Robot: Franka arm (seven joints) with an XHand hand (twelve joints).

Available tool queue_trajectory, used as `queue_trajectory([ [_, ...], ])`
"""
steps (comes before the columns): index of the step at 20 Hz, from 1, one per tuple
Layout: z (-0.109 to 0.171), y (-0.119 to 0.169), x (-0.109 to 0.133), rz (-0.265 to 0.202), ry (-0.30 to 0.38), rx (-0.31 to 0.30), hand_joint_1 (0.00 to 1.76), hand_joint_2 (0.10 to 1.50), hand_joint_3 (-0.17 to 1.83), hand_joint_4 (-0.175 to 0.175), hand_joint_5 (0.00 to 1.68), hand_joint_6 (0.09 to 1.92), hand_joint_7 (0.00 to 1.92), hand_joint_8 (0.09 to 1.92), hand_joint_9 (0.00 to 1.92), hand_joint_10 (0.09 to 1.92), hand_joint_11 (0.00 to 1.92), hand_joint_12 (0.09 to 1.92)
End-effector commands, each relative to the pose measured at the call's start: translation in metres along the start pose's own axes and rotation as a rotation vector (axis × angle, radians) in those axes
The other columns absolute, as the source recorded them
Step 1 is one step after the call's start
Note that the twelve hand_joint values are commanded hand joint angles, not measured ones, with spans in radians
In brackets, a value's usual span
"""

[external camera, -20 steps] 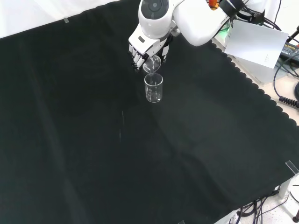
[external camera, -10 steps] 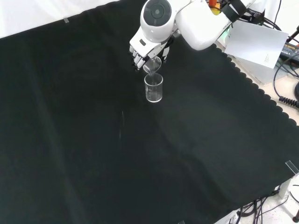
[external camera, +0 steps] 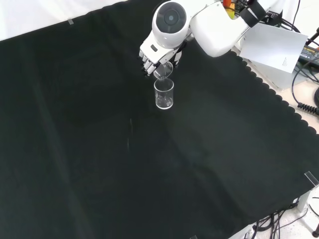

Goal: Pour the water from the handheld beaker into the one on the table.

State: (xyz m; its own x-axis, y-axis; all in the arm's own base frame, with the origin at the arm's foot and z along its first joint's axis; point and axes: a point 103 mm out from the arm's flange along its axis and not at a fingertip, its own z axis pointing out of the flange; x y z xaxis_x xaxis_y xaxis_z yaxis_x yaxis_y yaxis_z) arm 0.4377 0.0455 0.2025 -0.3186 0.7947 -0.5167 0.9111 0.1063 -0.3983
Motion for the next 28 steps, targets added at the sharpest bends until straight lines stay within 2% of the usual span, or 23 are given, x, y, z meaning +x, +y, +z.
queue_trajectory([
  [1, -0.0035, 0.0000, 0.0040, 0.001, -0.040, 0.007, 1.43, 0.69, 0.47, -0.175, 1.42, 0.27, 1.43, 0.29, 1.57, 0.12, 1.40, 0.53],
  [19, -0.0096, 0.0015, 0.0087, 0.019, -0.106, 0.033, 1.43, 0.69, 0.46, -0.175, 1.42, 0.27, 1.42, 0.30, 1.56, 0.12, 1.40, 0.53],
  [28, -0.0116, 0.0030, 0.0126, 0.018, -0.126, 0.066, 1.43, 0.70, 0.45, -0.175, 1.42, 0.27, 1.41, 0.32, 1.57, 0.11, 1.40, 0.53],
])
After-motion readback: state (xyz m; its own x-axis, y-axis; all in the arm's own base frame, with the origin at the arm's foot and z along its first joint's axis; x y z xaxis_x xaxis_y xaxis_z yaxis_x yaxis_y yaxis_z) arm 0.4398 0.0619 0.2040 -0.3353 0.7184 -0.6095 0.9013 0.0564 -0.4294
